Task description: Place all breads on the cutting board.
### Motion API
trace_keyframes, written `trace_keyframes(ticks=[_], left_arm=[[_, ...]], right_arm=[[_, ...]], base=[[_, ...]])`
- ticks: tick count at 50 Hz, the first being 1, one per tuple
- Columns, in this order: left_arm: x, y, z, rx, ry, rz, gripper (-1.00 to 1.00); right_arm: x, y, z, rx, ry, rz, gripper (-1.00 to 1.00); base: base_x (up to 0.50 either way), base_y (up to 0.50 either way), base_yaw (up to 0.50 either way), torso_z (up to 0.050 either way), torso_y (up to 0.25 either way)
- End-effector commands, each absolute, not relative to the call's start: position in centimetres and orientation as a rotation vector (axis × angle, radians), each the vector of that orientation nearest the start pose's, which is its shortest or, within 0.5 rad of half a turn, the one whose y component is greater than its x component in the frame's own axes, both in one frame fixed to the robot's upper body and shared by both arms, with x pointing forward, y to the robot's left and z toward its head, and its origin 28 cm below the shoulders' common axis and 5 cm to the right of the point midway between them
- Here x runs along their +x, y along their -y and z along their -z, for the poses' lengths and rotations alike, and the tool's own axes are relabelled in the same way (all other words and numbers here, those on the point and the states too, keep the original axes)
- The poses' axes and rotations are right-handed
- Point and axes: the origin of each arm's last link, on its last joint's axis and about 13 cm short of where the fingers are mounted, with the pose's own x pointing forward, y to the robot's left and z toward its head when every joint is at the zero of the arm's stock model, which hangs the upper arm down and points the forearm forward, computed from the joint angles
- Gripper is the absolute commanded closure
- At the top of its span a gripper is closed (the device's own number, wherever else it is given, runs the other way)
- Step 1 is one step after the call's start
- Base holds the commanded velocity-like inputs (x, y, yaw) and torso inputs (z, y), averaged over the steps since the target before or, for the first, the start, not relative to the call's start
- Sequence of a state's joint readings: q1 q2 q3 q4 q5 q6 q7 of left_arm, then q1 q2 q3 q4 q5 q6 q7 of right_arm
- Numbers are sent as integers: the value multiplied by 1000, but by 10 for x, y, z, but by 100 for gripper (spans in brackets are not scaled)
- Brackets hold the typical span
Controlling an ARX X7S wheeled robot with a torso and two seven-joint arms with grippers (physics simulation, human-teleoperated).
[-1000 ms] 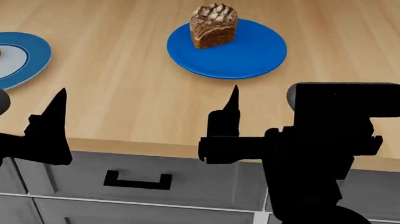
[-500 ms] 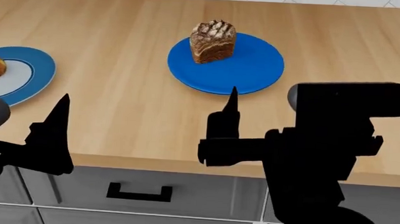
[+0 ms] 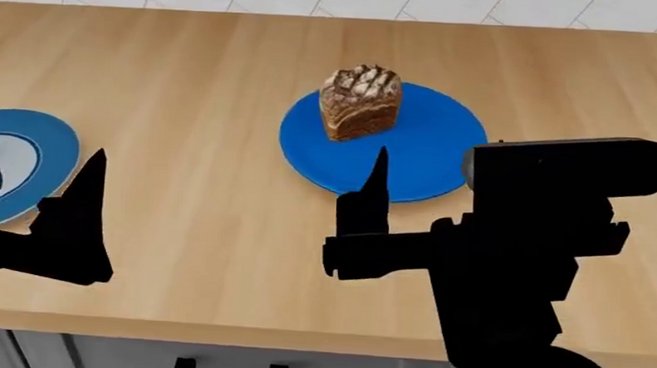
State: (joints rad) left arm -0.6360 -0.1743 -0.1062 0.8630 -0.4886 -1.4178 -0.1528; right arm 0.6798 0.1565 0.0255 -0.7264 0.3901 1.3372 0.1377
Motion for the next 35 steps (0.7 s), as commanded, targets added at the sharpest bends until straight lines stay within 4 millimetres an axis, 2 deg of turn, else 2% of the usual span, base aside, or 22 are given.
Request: trace_keyframes(ticks=[1, 10, 15, 35], left_arm=[[222, -221, -231, 25, 92, 134, -100], [222, -223, -232, 29, 84, 123, -100], [221, -224, -213, 25, 83, 114, -100], [218, -223, -215, 34, 96, 103, -100]], right_arm=[[246, 105, -222, -46, 66, -125, -100], [246, 105, -222, -50, 67, -124, -100], [247, 105, -222, -51, 64, -121, -100], [246, 109, -223, -45, 72, -108, -100]], base=[[465, 234, 0, 0, 0], [451, 257, 0, 0, 0], [382, 327, 0, 0, 0], [324, 326, 0, 0, 1]])
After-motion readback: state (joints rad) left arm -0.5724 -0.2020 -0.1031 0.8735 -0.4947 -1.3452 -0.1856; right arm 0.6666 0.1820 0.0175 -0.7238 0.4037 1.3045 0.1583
